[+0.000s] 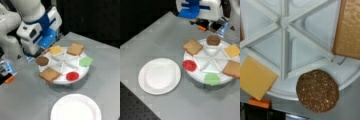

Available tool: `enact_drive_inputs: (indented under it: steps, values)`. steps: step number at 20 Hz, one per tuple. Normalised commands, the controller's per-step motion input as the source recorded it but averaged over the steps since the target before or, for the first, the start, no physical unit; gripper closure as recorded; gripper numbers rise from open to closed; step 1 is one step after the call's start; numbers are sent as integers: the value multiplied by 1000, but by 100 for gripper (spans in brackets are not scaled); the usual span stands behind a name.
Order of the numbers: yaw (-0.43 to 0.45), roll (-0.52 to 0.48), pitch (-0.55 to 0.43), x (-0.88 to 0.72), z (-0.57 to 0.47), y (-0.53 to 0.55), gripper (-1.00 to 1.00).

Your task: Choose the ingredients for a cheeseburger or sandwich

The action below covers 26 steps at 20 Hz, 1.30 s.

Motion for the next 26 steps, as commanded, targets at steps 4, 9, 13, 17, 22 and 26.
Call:
enact_drive_inputs:
  steps: [4,9,13,17,22,26]
  values:
    - [164,384,163,248,-18,-306,-100]
    - [143,346,190,264,-43,-228,-100]
    - [180,389,206,289,-61,-210,-100]
    - [207,406,170,335,-195,-317,-100]
    - [164,375,133,384,-169,-361,-100]
    - [138,284,105,411,-68,-332,-100]
